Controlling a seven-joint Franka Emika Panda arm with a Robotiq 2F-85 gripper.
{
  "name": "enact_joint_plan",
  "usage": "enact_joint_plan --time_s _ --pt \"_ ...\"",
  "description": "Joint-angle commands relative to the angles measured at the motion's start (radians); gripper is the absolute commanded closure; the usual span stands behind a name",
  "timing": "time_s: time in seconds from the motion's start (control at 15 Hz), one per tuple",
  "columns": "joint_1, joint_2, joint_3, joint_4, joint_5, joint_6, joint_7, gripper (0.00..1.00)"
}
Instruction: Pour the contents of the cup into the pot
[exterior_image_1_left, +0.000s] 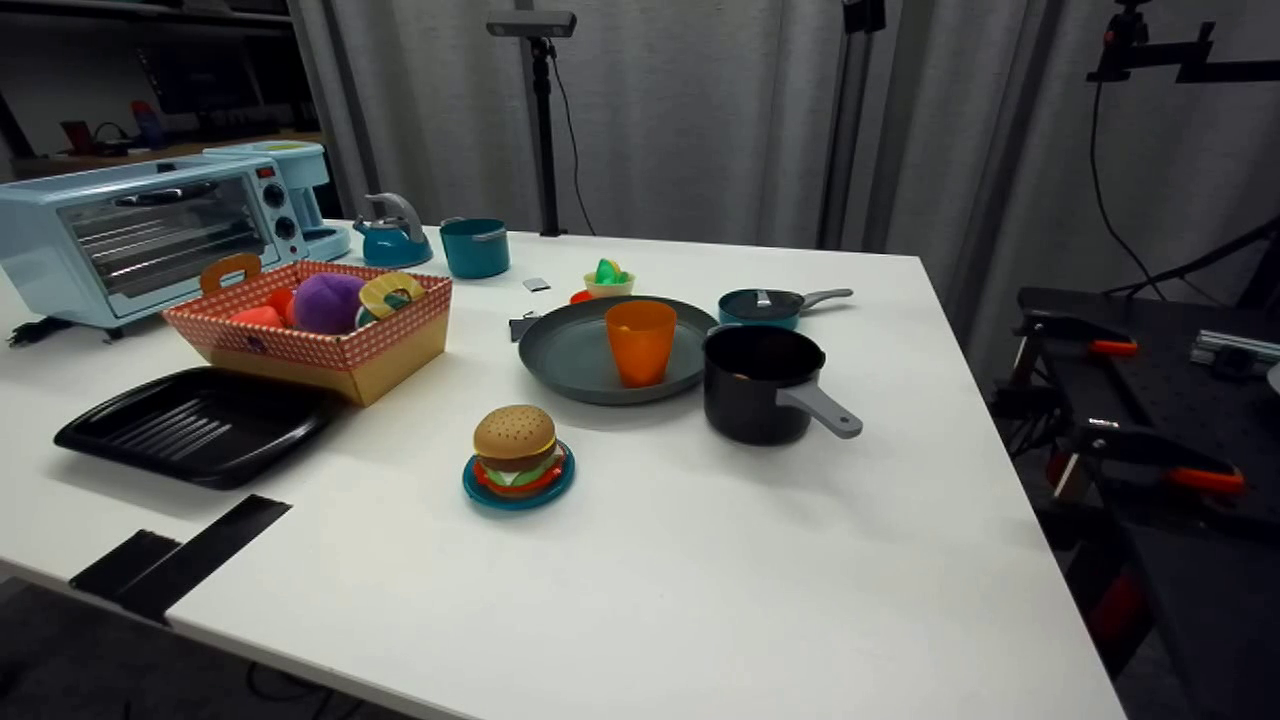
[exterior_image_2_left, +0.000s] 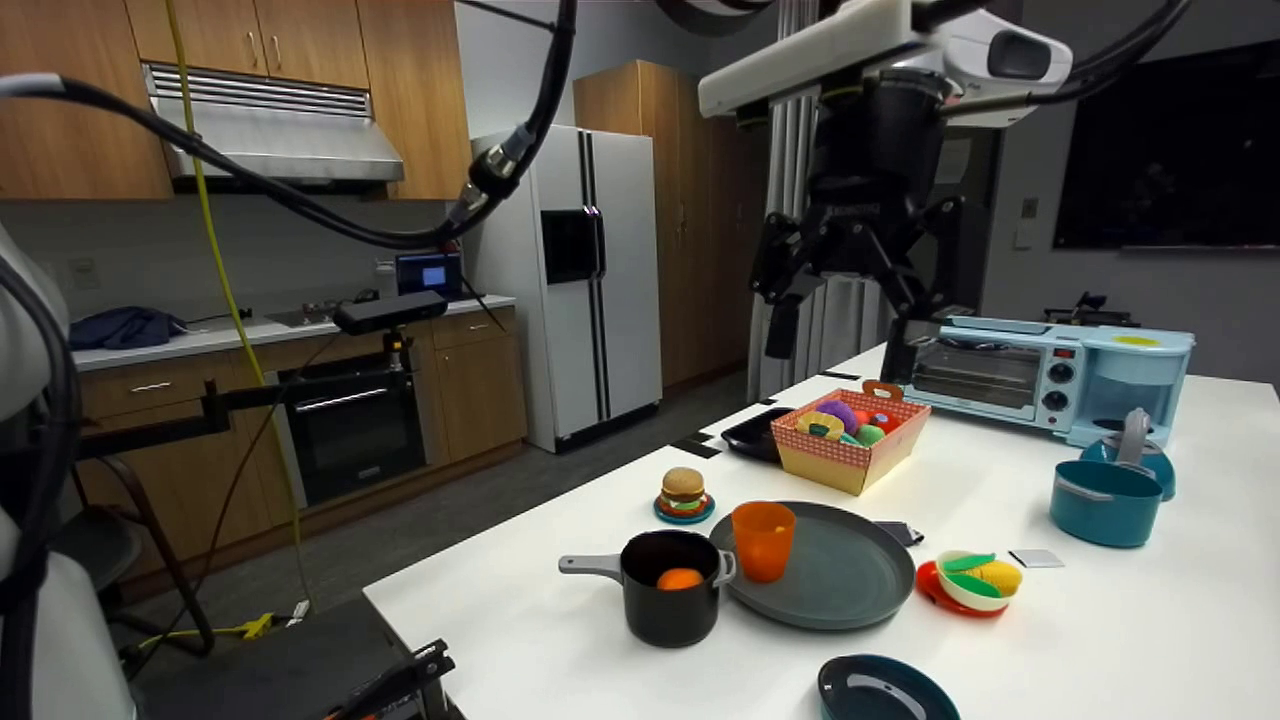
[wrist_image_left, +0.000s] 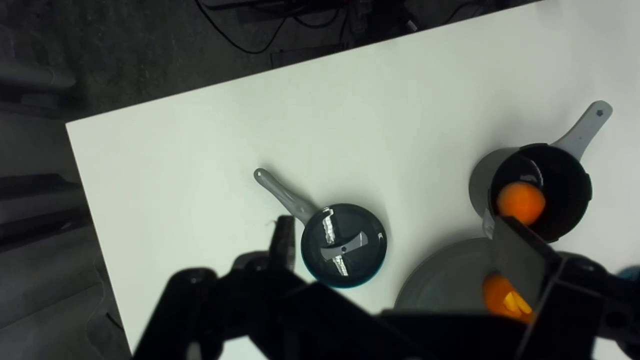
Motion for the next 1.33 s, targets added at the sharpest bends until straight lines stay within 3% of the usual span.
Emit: enact_joint_plan --time_s 0.0,0.6,1.27 --pt "0.006 0.019 -0.004 -0.016 0.035 0.082 -0.056 0.0" --pt "0.048 0.168 0.053 -0.015 0.008 0.203 -0.174 0.0" --pt "0.06 0.4 0.109 0.133 -0.024 0.259 -0.289 0.0"
